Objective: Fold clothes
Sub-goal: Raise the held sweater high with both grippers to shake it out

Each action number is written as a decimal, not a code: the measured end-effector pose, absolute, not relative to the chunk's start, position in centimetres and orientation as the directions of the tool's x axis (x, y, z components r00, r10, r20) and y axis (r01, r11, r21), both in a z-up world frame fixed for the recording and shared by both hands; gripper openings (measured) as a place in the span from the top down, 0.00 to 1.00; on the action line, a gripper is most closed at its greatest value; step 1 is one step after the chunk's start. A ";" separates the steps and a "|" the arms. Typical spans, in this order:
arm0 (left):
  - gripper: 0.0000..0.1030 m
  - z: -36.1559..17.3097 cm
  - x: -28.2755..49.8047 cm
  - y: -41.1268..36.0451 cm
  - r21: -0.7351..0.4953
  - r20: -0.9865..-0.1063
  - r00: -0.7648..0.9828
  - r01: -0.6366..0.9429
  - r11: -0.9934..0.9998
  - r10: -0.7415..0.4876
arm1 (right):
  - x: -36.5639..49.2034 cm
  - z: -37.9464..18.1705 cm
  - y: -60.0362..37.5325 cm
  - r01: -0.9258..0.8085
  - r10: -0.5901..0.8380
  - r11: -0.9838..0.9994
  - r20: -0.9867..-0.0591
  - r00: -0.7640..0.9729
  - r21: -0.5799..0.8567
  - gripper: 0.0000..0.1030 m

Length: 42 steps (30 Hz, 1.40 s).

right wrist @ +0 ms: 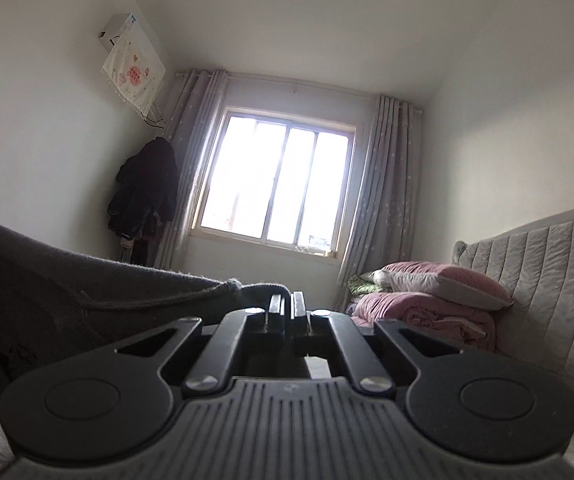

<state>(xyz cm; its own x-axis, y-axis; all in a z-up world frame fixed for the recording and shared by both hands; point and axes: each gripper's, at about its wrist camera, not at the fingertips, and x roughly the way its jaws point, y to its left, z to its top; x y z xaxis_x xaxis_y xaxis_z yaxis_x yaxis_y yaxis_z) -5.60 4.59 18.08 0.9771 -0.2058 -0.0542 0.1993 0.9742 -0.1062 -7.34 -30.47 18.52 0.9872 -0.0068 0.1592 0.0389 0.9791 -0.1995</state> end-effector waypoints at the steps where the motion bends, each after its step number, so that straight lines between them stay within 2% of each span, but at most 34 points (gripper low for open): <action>1: 0.92 18.5 -6.0 4.6 -0.112 -0.039 0.979 0.196 0.974 -0.202 | -7.5 18.6 -30.3 0.051 -0.014 0.976 0.176 0.984 -0.212 0.99; 10: 0.92 22.8 -10.3 6.1 -0.149 0.117 0.978 0.191 0.970 -0.175 | -10.1 20.3 -30.4 0.153 -0.062 0.959 0.349 0.935 -0.239 0.99; 20: 0.92 27.9 -15.8 6.4 -0.149 0.335 0.933 0.190 0.970 -0.131 | -13.3 22.7 -30.0 0.244 -0.095 0.949 0.558 0.824 -0.199 0.99; 24: 0.92 29.7 -17.2 6.6 -0.162 0.398 0.909 0.206 0.965 -0.127 | -14.2 23.9 -30.1 0.268 -0.098 0.945 0.619 0.779 -0.188 0.99; 31: 0.92 31.9 -17.5 6.2 -0.148 0.427 0.892 0.235 0.961 -0.152 | -14.3 25.8 -31.6 0.274 -0.105 0.949 0.670 0.735 -0.152 0.99; 34: 0.92 31.9 -16.6 5.4 -0.126 0.410 0.900 0.218 0.968 -0.149 | -13.5 26.0 -32.1 0.283 -0.112 0.947 0.667 0.737 -0.154 0.99; 38: 0.92 30.8 -13.7 4.9 -0.116 0.331 0.931 0.202 0.972 -0.154 | -10.6 25.2 -33.2 0.269 -0.125 0.951 0.606 0.786 -0.152 0.99; 42: 0.92 28.4 -9.5 4.1 -0.057 0.240 0.959 0.168 0.984 -0.150 | -6.1 23.8 -34.3 0.243 -0.135 0.957 0.496 0.858 -0.159 0.99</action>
<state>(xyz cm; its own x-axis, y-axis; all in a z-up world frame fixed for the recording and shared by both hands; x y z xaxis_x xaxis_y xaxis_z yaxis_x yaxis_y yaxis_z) -9.52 4.06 28.44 0.9590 -0.1501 0.2403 0.1683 0.9841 -0.0572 -6.09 -34.34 23.82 0.8577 -0.1351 0.4962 0.2430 0.9568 -0.1595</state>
